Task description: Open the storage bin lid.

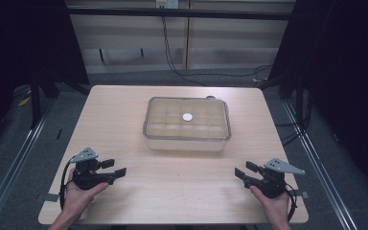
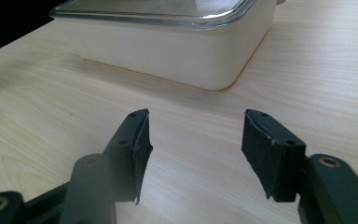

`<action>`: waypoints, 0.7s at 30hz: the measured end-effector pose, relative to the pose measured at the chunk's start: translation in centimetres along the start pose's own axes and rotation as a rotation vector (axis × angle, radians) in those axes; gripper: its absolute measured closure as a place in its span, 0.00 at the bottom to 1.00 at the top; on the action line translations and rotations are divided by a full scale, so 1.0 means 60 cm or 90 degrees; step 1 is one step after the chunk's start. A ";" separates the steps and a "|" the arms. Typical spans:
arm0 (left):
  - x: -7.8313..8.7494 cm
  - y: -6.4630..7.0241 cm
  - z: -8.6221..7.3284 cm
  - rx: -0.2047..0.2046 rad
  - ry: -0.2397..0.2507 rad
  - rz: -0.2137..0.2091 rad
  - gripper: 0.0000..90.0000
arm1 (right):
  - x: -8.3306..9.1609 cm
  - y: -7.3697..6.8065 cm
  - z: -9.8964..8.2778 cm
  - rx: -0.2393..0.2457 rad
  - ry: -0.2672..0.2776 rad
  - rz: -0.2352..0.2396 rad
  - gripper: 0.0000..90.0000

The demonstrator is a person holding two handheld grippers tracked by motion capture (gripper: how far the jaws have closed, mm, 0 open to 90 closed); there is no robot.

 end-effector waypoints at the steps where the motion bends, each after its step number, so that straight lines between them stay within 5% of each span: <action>1: 0.000 0.000 0.000 0.000 0.000 0.000 0.36 | 0.000 0.000 0.000 0.000 0.000 0.000 0.46; 13: 0.000 0.014 0.014 -0.009 0.009 -0.034 0.40 | 0.017 -0.006 0.012 -0.008 -0.017 0.011 0.46; 16: -0.002 0.014 0.020 -0.001 0.013 -0.041 0.40 | 0.014 -0.007 0.013 -0.015 -0.044 0.019 0.46; 18: -0.005 0.013 0.023 -0.018 0.000 -0.015 0.40 | 0.012 -0.008 0.016 -0.019 -0.051 0.027 0.46; 21: -0.007 0.017 0.030 -0.023 -0.003 -0.026 0.40 | 0.010 -0.013 0.025 -0.018 -0.054 0.035 0.46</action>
Point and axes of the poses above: each handheld gripper's, and its own axes: x roughly backward along the jaws, z roughly out of its top, y roughly to its right, the point moved 5 cm from there along -x, roughly forward along the jaws, and after that the axes turned 15 degrees about -x, right-handed, at the moved point
